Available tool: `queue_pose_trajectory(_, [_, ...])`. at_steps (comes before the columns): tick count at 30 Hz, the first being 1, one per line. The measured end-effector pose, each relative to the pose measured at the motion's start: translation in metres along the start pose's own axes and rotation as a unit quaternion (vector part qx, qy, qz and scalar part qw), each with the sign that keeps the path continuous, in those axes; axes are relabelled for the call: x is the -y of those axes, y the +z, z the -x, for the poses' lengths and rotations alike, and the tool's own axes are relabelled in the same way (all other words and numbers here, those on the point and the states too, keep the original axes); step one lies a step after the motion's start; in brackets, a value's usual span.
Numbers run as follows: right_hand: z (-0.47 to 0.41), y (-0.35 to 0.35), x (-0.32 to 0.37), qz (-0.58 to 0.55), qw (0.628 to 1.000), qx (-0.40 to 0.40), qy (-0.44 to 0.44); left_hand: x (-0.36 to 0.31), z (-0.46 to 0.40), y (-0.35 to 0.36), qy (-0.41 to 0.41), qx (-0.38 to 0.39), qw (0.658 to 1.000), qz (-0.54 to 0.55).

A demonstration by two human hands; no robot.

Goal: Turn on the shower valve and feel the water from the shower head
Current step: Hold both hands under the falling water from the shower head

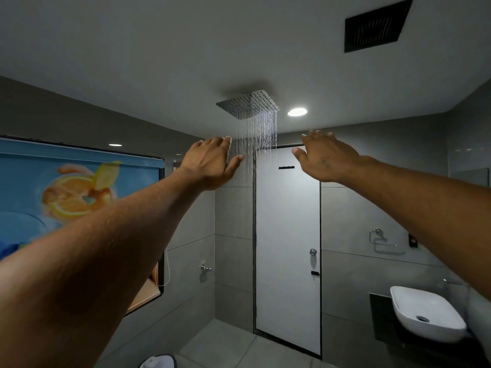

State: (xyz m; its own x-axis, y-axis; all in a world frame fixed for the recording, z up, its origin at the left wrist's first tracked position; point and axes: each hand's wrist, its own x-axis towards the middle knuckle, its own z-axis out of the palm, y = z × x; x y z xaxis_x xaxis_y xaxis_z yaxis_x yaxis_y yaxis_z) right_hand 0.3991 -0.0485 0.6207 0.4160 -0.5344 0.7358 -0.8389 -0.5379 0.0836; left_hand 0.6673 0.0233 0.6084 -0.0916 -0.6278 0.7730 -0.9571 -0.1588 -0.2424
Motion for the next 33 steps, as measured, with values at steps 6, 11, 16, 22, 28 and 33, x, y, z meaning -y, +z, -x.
queue_pose_trajectory(6, [-0.002,0.004,-0.003,0.004,1.000,0.002,-0.004,0.001,-0.002,0.008,0.001,0.001,1.000,0.003])
queue_pose_trajectory(11, [-0.007,0.010,-0.004,0.012,1.000,0.001,-0.007,0.004,-0.004,0.015,-0.003,0.005,1.000,0.003])
queue_pose_trajectory(16, [-0.010,0.017,-0.006,0.009,1.000,0.006,-0.008,0.005,-0.005,0.024,-0.005,0.011,1.000,0.008])
queue_pose_trajectory(22, [-0.011,0.021,-0.011,0.012,1.000,0.007,-0.007,0.000,-0.010,0.032,-0.008,0.011,1.000,0.017])
queue_pose_trajectory(28, [-0.011,0.021,-0.016,0.018,1.000,0.005,-0.005,-0.008,-0.015,0.036,-0.002,0.009,1.000,0.026])
queue_pose_trajectory(33, [-0.011,0.019,-0.020,0.016,1.000,0.009,0.005,-0.013,-0.020,0.040,0.000,0.009,1.000,0.021])
